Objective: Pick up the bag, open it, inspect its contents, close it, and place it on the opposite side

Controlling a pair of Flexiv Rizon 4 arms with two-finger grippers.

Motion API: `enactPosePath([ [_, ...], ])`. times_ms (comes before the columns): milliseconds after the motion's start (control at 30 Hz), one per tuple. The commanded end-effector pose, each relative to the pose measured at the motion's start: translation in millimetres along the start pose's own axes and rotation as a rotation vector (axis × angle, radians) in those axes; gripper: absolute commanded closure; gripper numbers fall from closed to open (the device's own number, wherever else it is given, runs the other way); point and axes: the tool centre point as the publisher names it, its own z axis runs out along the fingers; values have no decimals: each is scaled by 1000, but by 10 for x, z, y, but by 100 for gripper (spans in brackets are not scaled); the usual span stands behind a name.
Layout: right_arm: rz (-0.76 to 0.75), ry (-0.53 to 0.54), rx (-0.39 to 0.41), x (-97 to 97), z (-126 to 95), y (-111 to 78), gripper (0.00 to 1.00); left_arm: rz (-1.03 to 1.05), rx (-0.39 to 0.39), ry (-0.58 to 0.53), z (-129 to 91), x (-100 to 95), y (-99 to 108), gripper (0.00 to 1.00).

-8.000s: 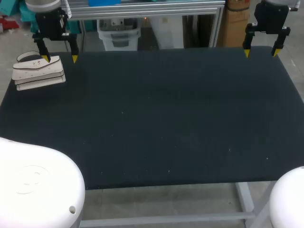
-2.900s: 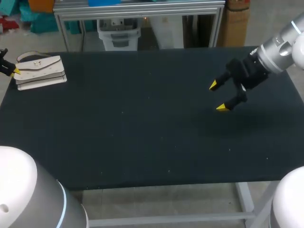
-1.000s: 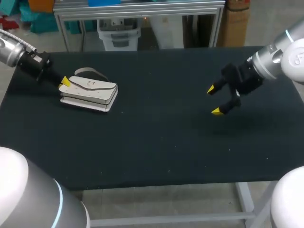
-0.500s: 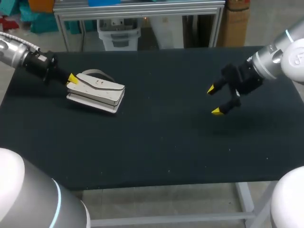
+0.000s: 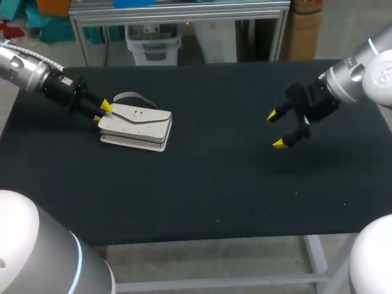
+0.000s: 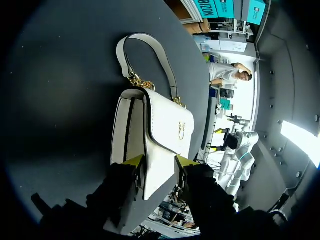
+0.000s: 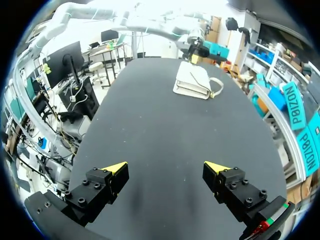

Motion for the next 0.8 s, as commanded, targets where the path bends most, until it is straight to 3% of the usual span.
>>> enactPosePath([
  [33, 0, 0, 0, 4, -1, 0, 0, 31, 180, -83, -284, 96, 163, 0],
  [267, 0, 0, 0, 4, -1, 0, 0, 137, 108, -168, -568, 138, 286, 0],
  [367, 0, 0, 0, 4, -1, 0, 0, 190, 34, -192, -577, 139, 283, 0],
  [467, 0, 0, 0, 4, -1, 0, 0, 252, -103, -225, -576, 121, 248, 0],
  [800, 0, 0, 0, 4, -1, 0, 0, 252, -103, -225, -576, 121, 248, 0],
])
